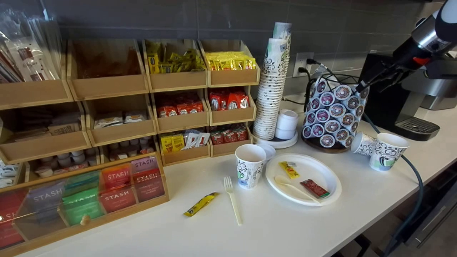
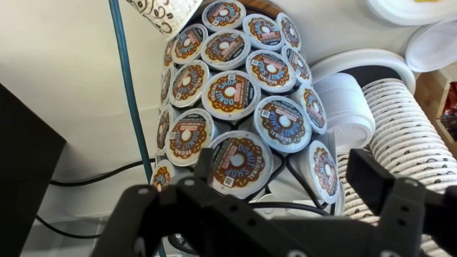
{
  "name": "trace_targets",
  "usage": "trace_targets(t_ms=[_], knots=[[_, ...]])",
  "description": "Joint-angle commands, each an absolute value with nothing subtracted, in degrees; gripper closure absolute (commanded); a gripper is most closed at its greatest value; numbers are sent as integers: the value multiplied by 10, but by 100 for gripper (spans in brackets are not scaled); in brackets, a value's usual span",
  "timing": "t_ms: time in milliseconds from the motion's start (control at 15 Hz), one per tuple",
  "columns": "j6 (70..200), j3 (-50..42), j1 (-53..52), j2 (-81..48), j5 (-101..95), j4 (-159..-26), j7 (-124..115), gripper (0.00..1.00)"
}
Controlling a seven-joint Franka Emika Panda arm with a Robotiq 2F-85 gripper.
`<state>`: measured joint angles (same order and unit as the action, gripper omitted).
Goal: Remove one coffee pod from the stand
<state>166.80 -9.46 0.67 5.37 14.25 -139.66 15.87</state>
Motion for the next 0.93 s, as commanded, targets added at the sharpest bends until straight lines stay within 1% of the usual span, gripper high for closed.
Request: trace_targets(t_ms=[0,200,267,333,400,467,533,667,867], knots=[[1668,-102,17,20,124,-1376,161,1],[1671,-106,19,12,138,-1372,171,0],[1671,-107,19,9,140,-1369,172,3],[1672,-107,20,7,140,-1365,170,8],[1675,-108,19,6,143,-1362,170,10],[1675,-108,20,4,142,-1358,169,17],[1674,-108,20,2,141,-1354,169,14],[1679,-108,22,-4,135,-1349,165,16],[1670,-108,21,-7,130,-1345,170,12]])
